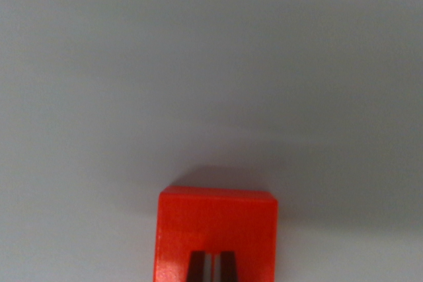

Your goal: Reach red block

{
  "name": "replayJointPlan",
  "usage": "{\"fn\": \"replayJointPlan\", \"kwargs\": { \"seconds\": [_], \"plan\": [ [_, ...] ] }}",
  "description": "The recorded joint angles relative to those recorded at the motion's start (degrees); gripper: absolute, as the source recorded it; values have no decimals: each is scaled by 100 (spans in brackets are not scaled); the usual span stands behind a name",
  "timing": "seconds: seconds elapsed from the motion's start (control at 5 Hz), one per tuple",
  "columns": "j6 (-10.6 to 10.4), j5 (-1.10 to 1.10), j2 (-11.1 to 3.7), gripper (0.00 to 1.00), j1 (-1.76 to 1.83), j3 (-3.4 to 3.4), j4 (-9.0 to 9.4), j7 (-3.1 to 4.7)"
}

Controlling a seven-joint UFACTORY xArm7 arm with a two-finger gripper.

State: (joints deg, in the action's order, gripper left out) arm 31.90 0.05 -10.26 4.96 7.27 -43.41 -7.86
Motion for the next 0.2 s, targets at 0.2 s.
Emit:
{"fn": "replayJointPlan", "kwargs": {
  "seconds": [0.2],
  "plan": [
    [0,0,0,0,0,0,0,0]
  ]
}}
